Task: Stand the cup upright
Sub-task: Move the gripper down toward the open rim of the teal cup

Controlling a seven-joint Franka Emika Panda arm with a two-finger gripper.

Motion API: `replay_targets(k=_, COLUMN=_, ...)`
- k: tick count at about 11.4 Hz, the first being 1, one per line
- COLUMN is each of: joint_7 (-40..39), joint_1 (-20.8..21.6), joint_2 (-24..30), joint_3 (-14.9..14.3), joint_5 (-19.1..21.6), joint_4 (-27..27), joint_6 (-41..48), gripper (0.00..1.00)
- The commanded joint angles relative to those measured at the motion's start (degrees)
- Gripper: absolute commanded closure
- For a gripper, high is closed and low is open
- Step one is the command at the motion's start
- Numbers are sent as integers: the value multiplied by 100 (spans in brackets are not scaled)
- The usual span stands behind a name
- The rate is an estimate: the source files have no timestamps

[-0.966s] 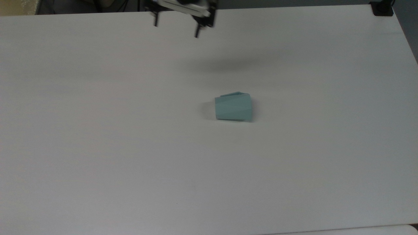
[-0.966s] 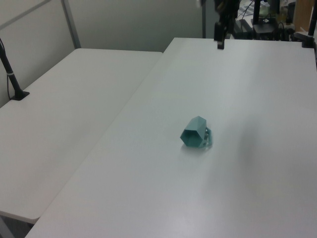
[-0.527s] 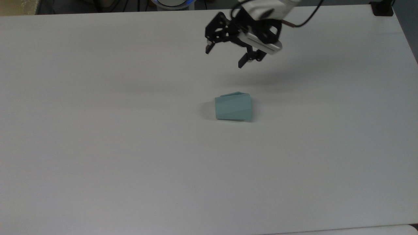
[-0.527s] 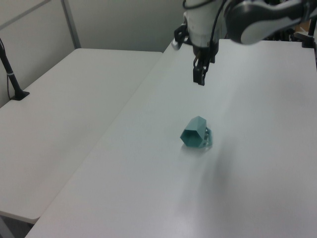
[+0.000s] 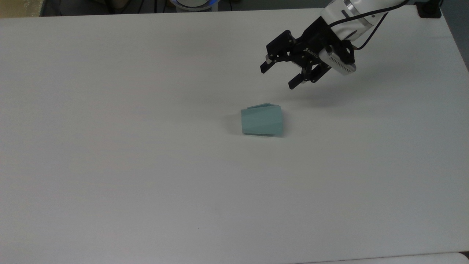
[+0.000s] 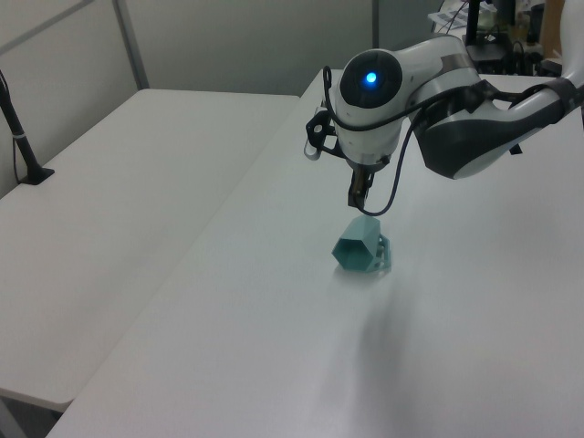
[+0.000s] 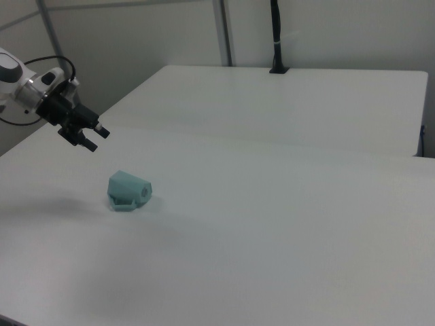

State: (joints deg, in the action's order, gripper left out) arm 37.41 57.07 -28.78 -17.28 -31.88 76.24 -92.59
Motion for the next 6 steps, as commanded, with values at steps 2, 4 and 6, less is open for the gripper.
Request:
replay_targets(k=2, joint_7=82, joint_1=146, joint_2=-426, joint_3=-74, joint_5=-72, joint_4=-171, joint_6=-215, gripper=0)
replay_targets(k=4, joint_7=82, joint_1=181, joint_2=-628, joint_3=-74, joint_5=-81, joint_4=-171, joint_6=-530, gripper=0)
replay_targets(k=6, joint_7=82, joint_1=208, joint_2=-707, joint_3=-22, joint_5=-203, joint_4=-162, joint_6=-716, gripper=0)
